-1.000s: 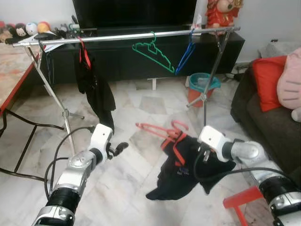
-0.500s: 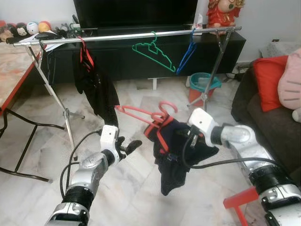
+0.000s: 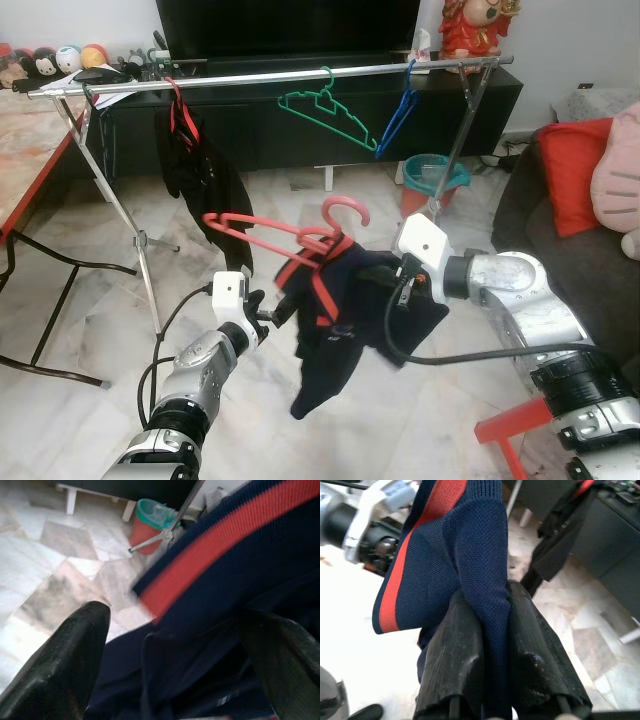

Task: Hang hanger

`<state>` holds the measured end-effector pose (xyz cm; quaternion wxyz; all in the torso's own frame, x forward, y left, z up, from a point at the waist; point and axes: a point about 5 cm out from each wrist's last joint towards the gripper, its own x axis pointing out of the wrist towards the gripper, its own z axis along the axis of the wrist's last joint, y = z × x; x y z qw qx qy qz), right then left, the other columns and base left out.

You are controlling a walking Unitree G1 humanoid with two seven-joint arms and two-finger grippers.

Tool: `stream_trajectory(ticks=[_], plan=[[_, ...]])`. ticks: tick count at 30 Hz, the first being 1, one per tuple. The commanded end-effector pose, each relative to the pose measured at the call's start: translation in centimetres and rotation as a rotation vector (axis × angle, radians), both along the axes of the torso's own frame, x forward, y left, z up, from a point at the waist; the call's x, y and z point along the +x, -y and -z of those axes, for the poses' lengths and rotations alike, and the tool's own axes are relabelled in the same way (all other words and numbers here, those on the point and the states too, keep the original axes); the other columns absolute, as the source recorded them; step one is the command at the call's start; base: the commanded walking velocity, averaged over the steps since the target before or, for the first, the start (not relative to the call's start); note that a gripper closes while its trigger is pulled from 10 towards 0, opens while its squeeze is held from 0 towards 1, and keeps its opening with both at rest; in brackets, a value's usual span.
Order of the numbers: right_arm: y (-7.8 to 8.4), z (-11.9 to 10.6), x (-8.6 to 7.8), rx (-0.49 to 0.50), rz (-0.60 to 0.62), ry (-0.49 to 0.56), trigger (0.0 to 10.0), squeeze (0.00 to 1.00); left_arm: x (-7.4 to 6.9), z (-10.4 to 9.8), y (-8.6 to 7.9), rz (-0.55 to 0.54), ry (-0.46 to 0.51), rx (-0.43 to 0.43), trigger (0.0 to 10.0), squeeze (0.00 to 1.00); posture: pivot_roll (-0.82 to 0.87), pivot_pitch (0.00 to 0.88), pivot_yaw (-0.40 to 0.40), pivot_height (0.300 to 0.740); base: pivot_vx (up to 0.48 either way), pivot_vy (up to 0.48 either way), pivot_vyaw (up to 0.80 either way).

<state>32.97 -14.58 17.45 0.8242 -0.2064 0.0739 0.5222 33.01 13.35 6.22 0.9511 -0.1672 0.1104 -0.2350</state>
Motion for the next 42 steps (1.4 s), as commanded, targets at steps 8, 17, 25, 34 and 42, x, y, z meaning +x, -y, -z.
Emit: stream_trajectory(ticks=[8,17,25,34,42], plan=[[0.3,-0.4,-0.8,0.010,-0.046,-0.015,0.0,0.00,0.1,-0.4,0.4,0.067,0.066,0.031,10.0,0.00,-0.02,0.000,0.033,0.740,0.000,0.000,0.00],[0.4,0.2,-1.2,0.031,-0.054,-0.047,0.0,0.00,-0.3,-0.3,0.6,0.132,0.074,-0.014,10.0,0.00,-0.02,0.000,0.033,0.740,0.000,0.000,0.00],[0.6,0.3,-1.1,0.029,-0.047,-0.052,0.0,0.00,-0.5,-0.1,0.9,0.178,0.075,0.000,0.0,0.00,-0.02,0.000,0.031,0.740,0.000,0.000,0.00],[0.7,0.7,-0.8,0.037,-0.020,-0.061,0.0,0.00,-0.7,-0.1,0.9,0.204,0.083,0.000,0.0,0.00,-0.02,0.000,0.030,0.740,0.000,0.000,0.00],[0.9,0.9,-0.7,0.040,0.001,-0.069,0.0,0.00,-1.0,-0.2,1.1,0.268,0.087,-0.001,0.0,0.00,-0.01,0.000,0.033,0.740,0.000,0.000,0.00]])
